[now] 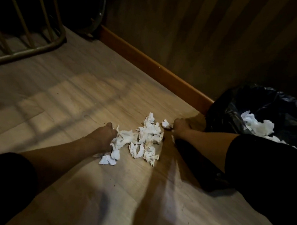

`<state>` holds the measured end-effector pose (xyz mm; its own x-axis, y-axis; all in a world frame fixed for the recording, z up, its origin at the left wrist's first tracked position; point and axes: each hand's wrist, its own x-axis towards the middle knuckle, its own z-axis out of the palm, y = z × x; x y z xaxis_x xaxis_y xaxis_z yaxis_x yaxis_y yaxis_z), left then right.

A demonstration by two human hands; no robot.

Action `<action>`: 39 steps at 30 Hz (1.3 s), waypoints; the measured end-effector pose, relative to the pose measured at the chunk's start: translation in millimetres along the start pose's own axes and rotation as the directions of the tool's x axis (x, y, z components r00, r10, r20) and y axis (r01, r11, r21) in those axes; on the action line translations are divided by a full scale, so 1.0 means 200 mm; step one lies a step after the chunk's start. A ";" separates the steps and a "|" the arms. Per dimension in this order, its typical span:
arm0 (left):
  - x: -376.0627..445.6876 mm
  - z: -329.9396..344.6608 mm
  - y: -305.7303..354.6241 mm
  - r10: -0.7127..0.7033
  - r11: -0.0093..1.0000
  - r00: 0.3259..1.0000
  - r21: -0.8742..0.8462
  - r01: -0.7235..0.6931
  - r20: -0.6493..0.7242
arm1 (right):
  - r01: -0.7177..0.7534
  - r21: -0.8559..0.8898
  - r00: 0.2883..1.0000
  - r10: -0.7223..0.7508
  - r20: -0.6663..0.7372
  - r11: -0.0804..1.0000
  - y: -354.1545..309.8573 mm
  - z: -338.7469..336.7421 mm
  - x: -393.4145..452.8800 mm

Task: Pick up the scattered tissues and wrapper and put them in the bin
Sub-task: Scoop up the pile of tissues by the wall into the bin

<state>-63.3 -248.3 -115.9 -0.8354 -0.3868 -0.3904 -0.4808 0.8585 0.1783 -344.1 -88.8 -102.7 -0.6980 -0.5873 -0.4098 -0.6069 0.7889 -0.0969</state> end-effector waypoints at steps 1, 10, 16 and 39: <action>0.00 -0.01 0.00 -0.014 1.000 1.000 -0.014 0.014 -0.028 | 0.018 0.030 0.999 -0.017 -0.037 0.999 -0.03 0.00 0.00; 0.00 -0.10 0.05 0.044 0.996 0.983 -0.068 -0.057 -0.176 | 0.411 -0.281 0.912 -0.386 0.141 0.867 -0.18 0.06 0.08; -0.04 -0.09 0.10 0.257 0.966 0.960 0.028 -0.256 -0.109 | 0.418 -0.308 0.907 -0.369 0.205 0.855 -0.17 0.04 0.04; -0.14 0.00 0.11 0.233 0.963 0.952 0.086 -0.253 0.198 | 0.376 -0.230 0.919 -0.329 0.218 0.898 -0.13 0.01 -0.08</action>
<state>-50.8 -219.8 -101.5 -0.8546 -0.1018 -0.5093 -0.2285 0.9543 0.1926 -316.1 -99.7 -95.6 -0.3589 -0.7599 -0.5420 -0.8946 0.4456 -0.0324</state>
